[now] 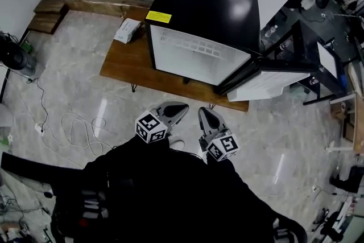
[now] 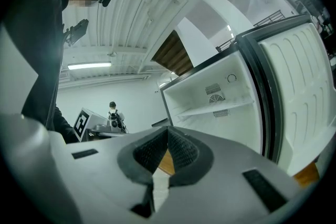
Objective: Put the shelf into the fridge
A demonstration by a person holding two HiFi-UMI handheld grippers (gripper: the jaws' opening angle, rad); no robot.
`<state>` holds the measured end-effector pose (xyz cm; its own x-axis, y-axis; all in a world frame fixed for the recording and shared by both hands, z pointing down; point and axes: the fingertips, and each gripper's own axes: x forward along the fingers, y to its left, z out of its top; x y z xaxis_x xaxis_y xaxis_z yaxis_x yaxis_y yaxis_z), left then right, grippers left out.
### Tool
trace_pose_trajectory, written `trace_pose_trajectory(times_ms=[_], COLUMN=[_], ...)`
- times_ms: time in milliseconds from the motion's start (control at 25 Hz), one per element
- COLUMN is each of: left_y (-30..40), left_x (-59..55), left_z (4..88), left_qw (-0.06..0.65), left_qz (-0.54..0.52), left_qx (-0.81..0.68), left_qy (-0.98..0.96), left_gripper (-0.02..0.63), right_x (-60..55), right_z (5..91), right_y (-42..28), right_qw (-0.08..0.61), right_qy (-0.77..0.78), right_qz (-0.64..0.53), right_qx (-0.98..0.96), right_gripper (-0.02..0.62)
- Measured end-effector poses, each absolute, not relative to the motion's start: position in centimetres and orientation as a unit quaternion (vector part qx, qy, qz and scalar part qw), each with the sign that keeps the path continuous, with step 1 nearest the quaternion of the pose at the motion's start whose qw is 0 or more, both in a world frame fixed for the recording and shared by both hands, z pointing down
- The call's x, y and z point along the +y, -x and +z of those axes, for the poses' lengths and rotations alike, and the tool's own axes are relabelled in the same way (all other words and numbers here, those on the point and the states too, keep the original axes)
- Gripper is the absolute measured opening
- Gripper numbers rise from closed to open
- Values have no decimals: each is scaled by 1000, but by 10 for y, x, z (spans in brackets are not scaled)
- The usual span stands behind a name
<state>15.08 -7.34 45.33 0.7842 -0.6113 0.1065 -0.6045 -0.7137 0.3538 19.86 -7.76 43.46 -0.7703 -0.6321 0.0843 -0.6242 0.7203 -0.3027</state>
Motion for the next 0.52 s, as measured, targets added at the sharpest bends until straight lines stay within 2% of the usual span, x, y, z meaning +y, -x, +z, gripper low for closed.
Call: trace_pose_trajectory(times_ms=[520], left_y=[-136], left_x=[-79], left_z=[434], left_qw=[152], left_qz=[-1], left_qx=[-343], left_qy=[-927], left_gripper=[6], right_x=[-86], right_z=[418], right_y=[-182], right_qw=[-13], right_qy=[301], right_qz=[-96], right_qx=[949], right_gripper=[6])
